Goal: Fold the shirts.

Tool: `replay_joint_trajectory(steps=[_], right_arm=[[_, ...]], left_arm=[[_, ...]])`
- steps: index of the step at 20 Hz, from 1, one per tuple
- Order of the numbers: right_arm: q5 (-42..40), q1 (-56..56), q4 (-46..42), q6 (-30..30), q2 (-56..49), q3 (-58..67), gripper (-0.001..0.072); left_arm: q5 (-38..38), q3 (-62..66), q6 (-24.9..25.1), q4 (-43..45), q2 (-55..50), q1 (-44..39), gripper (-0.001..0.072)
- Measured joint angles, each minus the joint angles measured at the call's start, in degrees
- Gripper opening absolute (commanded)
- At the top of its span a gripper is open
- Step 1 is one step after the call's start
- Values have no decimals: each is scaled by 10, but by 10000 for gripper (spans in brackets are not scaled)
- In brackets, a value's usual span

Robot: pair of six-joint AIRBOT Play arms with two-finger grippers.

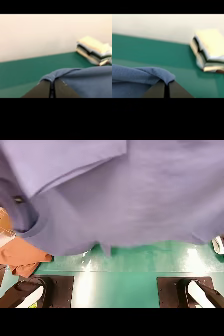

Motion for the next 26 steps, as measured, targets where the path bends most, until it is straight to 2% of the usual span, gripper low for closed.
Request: replay_joint_trajectory(steps=[4,6,9,15,18,20,23,26], right_arm=[[45,42,-9,9,-111,-67,15],[48,65,-9,11,-175,-104,15],[32,91,-11,13,-279,-136,15],[-34,108,-9,14,-442,-72,15],[-38,110,-10,13,-475,-40,14],[-30,113,-27,11,-474,-48,14],[-23,121,-64,10,-453,-103,14],[-39,129,-83,9,-426,-185,15]], left_arm=[[-48,-45,6,21,-118,0,23],[-80,-55,16,29,-198,0,23],[-85,-61,30,30,-308,0,23],[61,-64,44,30,-433,0,23],[89,-64,57,31,-451,3,22],[57,-66,70,39,-456,7,22],[7,-90,87,53,-460,11,23],[1,-148,94,61,-461,13,23]])
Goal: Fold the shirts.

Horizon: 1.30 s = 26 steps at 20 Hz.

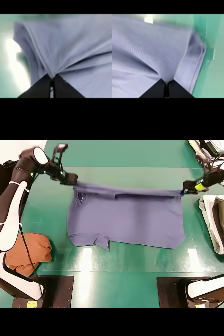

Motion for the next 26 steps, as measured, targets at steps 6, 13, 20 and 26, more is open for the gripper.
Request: replay_joint_trajectory(steps=[6,13,20,26], right_arm=[[-59,22,-15,0,34,-111,429],[-46,2,-9,14,124,-164,429],[-33,-44,-9,17,283,-291,428],[-35,-55,-8,17,342,-342,427]], left_arm=[[33,-85,-10,10,-1,1,615],[-82,-85,-30,6,26,26,615],[-76,-354,-69,-32,219,39,615],[-10,-603,-88,-133,371,40,615]])
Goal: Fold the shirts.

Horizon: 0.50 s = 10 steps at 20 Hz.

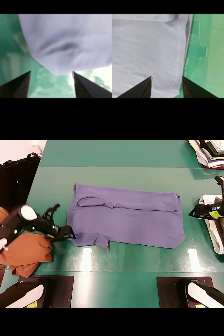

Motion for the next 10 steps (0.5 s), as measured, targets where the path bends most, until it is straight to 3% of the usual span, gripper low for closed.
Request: replay_joint_trajectory(steps=[6,7,8,10], right_arm=[[0,-1,22,0,9,-8,427],[0,-1,24,0,10,-8,427],[1,-1,26,0,10,-8,427],[6,-1,26,0,11,-9,427]], left_arm=[[66,-79,13,-76,39,-1,612],[77,-83,16,-84,40,-7,518],[87,-86,17,-89,41,-15,304],[104,-89,20,-97,43,-37,69]])
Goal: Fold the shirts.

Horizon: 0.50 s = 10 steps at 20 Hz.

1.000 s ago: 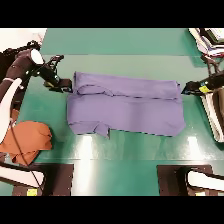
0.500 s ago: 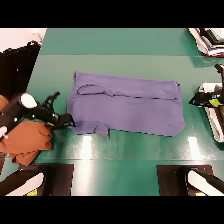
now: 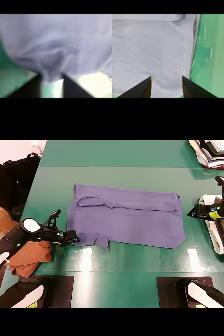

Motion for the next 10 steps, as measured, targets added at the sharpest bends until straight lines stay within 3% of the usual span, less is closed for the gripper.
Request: replay_joint_trajectory(steps=[1,5,10], right_arm=[[6,-1,1,0,0,0,427],[44,-27,-1,0,2,-14,429],[75,-100,2,0,16,-129,455]], left_arm=[[5,-1,1,-2,0,-10,23],[13,9,3,-5,1,-28,23],[2,45,14,-3,2,-33,23]])
